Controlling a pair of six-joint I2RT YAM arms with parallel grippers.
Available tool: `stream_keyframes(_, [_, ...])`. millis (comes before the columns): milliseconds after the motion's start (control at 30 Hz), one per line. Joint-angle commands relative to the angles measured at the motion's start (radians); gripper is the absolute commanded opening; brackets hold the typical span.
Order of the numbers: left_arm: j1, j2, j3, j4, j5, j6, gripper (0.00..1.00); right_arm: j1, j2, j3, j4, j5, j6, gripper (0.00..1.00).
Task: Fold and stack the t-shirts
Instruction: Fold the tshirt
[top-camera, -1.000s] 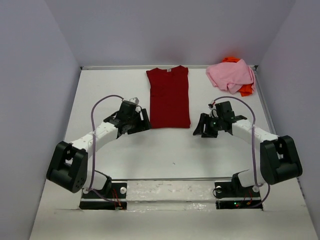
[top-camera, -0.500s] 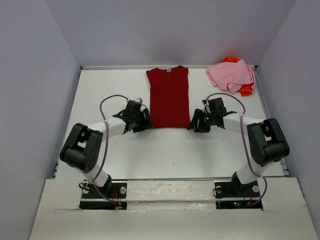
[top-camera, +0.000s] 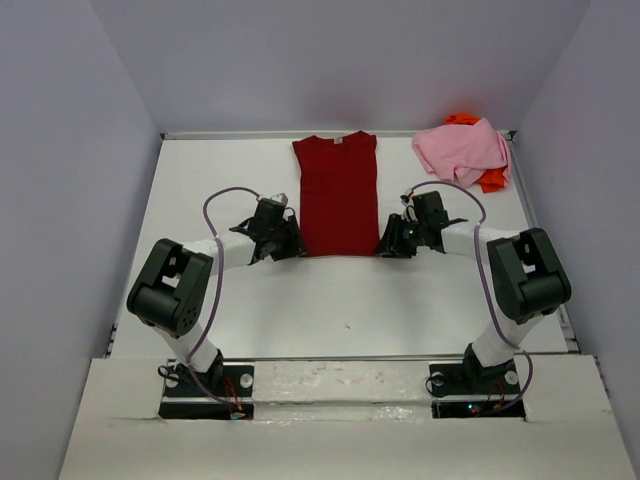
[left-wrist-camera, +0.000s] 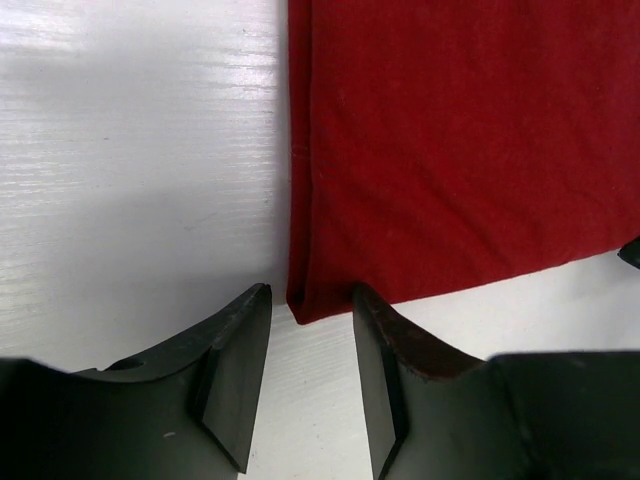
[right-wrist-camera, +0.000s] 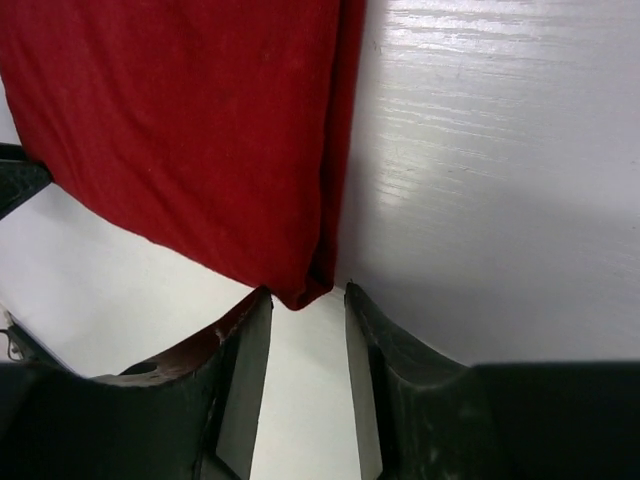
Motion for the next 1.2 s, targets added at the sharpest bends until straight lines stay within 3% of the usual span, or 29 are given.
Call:
stream_keyframes(0, [-0.004, 0.018, 0.017, 0.016, 0.002, 0.017, 0.5, 0.011, 0.017, 0.003, 0.061, 0.015, -0.003, 0.39])
stream_keyframes(67, [-0.003, 0.029, 0.017, 0.022, 0.004, 0.024, 0.47, 0.022, 0.029, -0.002, 0.073, 0.011, 0.0, 0.29])
stream_keyframes(200, [-0.004, 0.047, 0.021, 0.03, 0.013, 0.025, 0.42, 0.022, 0.046, 0.001, 0.084, 0.01, 0.004, 0.27])
stream_keyframes(333, [-0.004, 0.05, 0.021, 0.036, 0.016, 0.024, 0.31, 0.022, 0.051, 0.007, 0.085, 0.02, 0.0, 0.16])
stream_keyframes(400, [-0.004, 0.05, 0.02, 0.035, 0.014, 0.025, 0.21, 0.022, 0.055, 0.012, 0.084, 0.026, -0.002, 0.03])
stream_keyframes(433, [-0.004, 0.049, 0.018, 0.035, 0.014, 0.027, 0.18, 0.022, 0.057, 0.013, 0.084, 0.027, 0.0, 0.0])
stream_keyframes(467, [-0.004, 0.047, 0.018, 0.035, 0.014, 0.028, 0.07, 0.022, 0.058, 0.013, 0.084, 0.027, 0.0, 0.0])
stream_keyframes(533, [-0.004, 0.046, 0.015, 0.035, 0.016, 0.031, 0.0, 0.022, 0.055, 0.012, 0.085, 0.027, 0.003, 0.0])
stream_keyframes(767, [-0.022, -0.023, -0.057, 0.036, -0.002, 0.01, 0.0, 0.04, -0.011, -0.066, 0.087, 0.038, 0.02, 0.0])
stream_keyframes(1167, [-0.163, -0.218, -0.253, 0.047, -0.071, -0.113, 0.0, 0.092, -0.271, -0.336, 0.119, 0.069, 0.093, 0.0])
